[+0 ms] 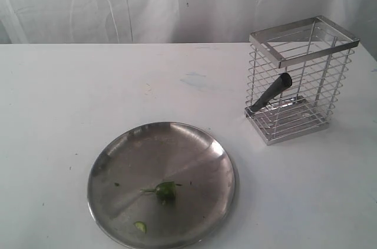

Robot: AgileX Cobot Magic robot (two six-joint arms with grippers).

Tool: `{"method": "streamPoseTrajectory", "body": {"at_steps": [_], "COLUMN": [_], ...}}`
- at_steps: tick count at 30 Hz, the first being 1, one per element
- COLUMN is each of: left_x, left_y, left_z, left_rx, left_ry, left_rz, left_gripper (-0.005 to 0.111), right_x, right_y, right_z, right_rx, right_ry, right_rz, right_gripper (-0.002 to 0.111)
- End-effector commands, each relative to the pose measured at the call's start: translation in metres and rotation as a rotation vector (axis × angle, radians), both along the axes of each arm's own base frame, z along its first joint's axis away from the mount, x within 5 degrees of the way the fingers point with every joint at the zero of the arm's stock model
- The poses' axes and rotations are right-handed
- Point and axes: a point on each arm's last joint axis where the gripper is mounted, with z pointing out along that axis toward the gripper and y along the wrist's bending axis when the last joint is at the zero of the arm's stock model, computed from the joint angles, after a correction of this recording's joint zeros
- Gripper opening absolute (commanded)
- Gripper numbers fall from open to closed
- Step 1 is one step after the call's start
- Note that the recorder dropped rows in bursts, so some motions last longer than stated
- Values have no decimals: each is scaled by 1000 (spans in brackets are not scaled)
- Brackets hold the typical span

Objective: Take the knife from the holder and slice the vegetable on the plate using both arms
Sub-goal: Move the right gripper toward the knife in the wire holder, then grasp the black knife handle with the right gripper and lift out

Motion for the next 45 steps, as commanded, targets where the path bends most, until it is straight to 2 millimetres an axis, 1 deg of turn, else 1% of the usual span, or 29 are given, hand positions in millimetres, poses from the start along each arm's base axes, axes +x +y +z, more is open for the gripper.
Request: {"method": "streamPoseTrajectory", "body": {"at_steps": [1, 3, 4, 5, 6, 7, 8, 9, 10, 11, 13, 15, 20, 22, 27, 29, 33, 37, 40, 43, 45], "left_x": [0, 0, 0, 0, 0, 0, 0, 0, 0, 0, 0, 0, 0, 0, 0, 0, 0, 0, 0, 0, 0], "left_y": [0, 0, 0, 0, 0, 0, 0, 0, 0, 0, 0, 0, 0, 0, 0, 0, 0, 0, 0, 0, 0], "left_z": [-1, -1, -1, -1, -1, -1, -1, -1, -1, -1, -1, -1, -1, -1, -1, -1, -1, -1, -1, -1, -1], "left_rx": [-5, -5, -5, -5, -5, -5, -5, -5, -5, -5, -5, -5, -5, -5, -5, -5, -5, -5, -5, -5, -5], "left_ry": [-4, -4, -4, -4, -4, -4, -4, -4, -4, -4, -4, -4, -4, -4, -4, -4, -4, -4, -4, -4, -4], "left_rz": [-2, -2, -2, -2, -2, -2, -2, -2, -2, -2, -2, -2, -2, -2, -2, -2, -2, -2, -2, -2, -2], "left_gripper": [0, 0, 0, 0, 0, 0, 0, 0, 0, 0, 0, 0, 0, 0, 0, 0, 0, 0, 0, 0, 0], "right_x": [14, 31, 47, 70, 86, 106, 115, 131, 137, 148, 160, 168, 179, 178, 180, 181, 187, 185, 179, 169, 159], "right_y": [29, 34, 33, 33, 34, 38, 42, 49, 53, 56, 61, 64, 64, 63, 62, 62, 62, 63, 62, 60, 57], "right_z": [11, 17, 18, 19, 16, 8, 7, 2, -1, -7, -19, -29, -38, -39, -35, -31, -16, -2, 12, 32, 48], "right_rx": [139, 164, 160, 145, 143, 148, 150, 159, 154, 126, 126, 98, 76, 55, 34, 33, 27, 26, 6, 10, 17], "right_ry": [26, 6, 14, 46, 95, 170, 196, 246, 261, 290, 351, 364, 353, 355, 343, 327, 272, 242, 225, 200, 168], "right_rz": [297, 326, 313, 306, 317, 343, 364, 388, 400, 408, 385, 380, 358, 357, 360, 360, 357, 370, 386, 369, 352], "right_gripper": [0, 3, 6, 12, 17, 25, 30, 38, 42, 46, 47, 47, 47, 39, 7, 0, 0, 0, 0, 0, 0]}}
